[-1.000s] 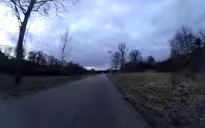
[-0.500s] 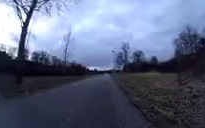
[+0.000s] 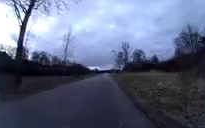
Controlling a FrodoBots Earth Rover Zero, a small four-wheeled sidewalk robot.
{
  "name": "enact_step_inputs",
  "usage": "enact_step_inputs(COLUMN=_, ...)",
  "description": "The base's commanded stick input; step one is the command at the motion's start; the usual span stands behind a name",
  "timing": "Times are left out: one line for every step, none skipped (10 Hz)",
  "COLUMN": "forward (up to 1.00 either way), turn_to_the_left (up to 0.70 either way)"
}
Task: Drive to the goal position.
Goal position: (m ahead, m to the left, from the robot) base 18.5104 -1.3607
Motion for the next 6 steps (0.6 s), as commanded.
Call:
enact_step_inputs(forward=0.5, turn_to_the_left=0.0)
enact_step_inputs(forward=0.5, turn_to_the_left=0.0)
enact_step_inputs(forward=0.5, turn_to_the_left=0.33)
enact_step_inputs(forward=0.5, turn_to_the_left=0.27)
enact_step_inputs(forward=0.5, turn_to_the_left=0.0)
enact_step_inputs(forward=0.5, turn_to_the_left=0.0)
